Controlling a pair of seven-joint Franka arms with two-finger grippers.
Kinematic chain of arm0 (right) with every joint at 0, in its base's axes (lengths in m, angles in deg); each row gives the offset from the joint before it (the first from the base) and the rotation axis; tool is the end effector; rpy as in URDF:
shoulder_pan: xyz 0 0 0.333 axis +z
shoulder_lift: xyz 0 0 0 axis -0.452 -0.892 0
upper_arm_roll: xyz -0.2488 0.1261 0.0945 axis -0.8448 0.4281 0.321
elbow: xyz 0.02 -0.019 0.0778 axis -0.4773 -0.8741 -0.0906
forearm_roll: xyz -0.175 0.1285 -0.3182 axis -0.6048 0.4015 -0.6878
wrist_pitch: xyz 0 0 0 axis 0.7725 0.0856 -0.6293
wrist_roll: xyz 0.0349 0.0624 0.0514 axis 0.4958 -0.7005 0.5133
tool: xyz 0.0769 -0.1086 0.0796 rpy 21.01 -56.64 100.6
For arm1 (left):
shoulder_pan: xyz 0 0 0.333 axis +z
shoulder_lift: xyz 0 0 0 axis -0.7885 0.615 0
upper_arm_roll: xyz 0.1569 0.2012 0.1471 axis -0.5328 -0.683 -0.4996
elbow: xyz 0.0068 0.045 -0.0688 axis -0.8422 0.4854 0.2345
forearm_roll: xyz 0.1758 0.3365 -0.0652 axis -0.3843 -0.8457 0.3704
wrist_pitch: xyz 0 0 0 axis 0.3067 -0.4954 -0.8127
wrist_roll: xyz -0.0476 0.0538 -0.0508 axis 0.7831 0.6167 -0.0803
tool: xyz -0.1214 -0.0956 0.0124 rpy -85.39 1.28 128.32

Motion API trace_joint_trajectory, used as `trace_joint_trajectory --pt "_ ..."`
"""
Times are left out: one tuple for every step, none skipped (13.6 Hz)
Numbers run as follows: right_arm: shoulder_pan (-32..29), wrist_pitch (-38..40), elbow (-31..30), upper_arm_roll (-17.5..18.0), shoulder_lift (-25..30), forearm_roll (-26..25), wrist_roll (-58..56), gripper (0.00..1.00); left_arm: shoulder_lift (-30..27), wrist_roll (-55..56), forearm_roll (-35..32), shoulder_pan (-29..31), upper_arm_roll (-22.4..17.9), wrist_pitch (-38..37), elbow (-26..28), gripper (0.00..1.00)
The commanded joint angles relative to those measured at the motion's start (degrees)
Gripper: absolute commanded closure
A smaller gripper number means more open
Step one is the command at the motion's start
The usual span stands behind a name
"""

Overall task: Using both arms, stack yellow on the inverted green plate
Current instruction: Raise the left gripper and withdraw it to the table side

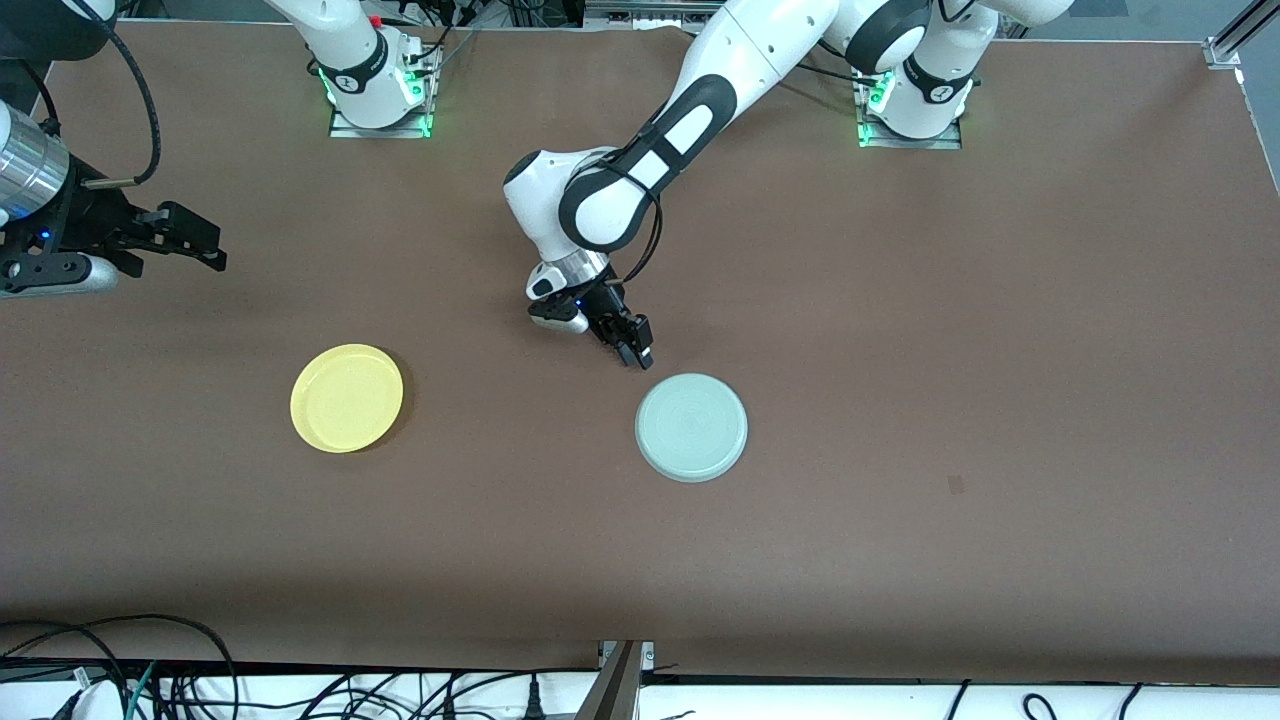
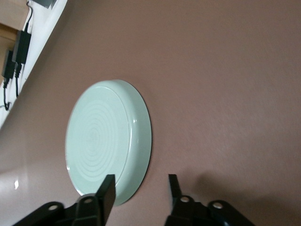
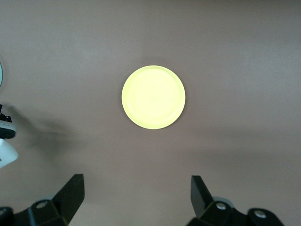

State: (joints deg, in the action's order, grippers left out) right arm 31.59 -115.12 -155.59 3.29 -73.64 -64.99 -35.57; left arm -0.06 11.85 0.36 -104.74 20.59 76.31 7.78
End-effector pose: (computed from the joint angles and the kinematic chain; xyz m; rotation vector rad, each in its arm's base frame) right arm 0.5608 0.0308 0.5132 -3.1016 -0.1088 0.0345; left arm 0.4774 -0.5580 0.1412 -2.4398 0.6412 -0.4979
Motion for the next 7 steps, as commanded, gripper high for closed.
trace_joint_trajectory --pt "0.21 0.00 0.56 0.00 -0.01 0.10 0.28 0.00 -4.66 -2.16 6.31 6.26 0.83 -0.37 -1.26 0.01" --pt "0.21 0.00 0.56 0.00 -0.01 0.19 0.28 0.00 -7.03 -3.99 9.38 8.29 0.83 -0.29 -0.47 0.00" --pt "0.21 0.00 0.56 0.00 -0.01 0.19 0.28 0.00 -9.49 -6.45 13.06 10.75 0.83 -0.29 0.58 0.00" --pt "0.21 0.00 0.56 0.08 -0.01 0.11 0.28 0.00 -12.22 -9.95 16.06 13.64 0.83 -0.29 1.89 0.00" --pt "0.21 0.00 0.56 0.08 -0.10 0.10 0.28 0.00 -15.29 -13.90 19.04 16.28 0.83 -0.29 3.47 0.00" --pt "0.21 0.00 0.56 0.00 -0.01 0.19 0.28 0.00 -18.10 -16.73 21.86 18.74 0.65 -0.20 5.32 0.00" --pt "0.21 0.09 0.56 0.00 -0.01 0.19 0.28 0.00 -20.57 -17.97 25.02 20.68 0.22 -0.20 6.47 0.00"
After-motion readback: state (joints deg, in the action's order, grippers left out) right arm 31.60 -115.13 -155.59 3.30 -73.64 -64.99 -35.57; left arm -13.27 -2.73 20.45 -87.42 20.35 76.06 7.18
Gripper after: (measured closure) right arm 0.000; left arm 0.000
